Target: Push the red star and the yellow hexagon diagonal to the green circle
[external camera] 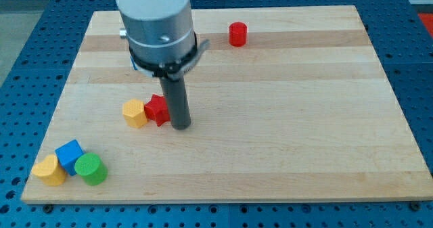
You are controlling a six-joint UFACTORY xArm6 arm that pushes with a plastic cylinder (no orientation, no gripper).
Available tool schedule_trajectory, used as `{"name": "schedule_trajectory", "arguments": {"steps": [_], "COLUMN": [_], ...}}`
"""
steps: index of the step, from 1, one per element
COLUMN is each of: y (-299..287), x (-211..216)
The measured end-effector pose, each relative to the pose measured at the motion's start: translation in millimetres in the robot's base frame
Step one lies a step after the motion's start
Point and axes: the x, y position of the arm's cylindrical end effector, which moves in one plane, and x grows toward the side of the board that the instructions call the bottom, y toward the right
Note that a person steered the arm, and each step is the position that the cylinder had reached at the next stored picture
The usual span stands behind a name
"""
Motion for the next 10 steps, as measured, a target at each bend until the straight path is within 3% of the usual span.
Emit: {"name": "schedule_trajectory", "arguments": {"steps": [2,4,7,9,10], "y": [-1.5,-4.9,-94.5,-108.4,-105.7], "x": [-77.3,-99.2,-60.8,-9.2,-9.0]}}
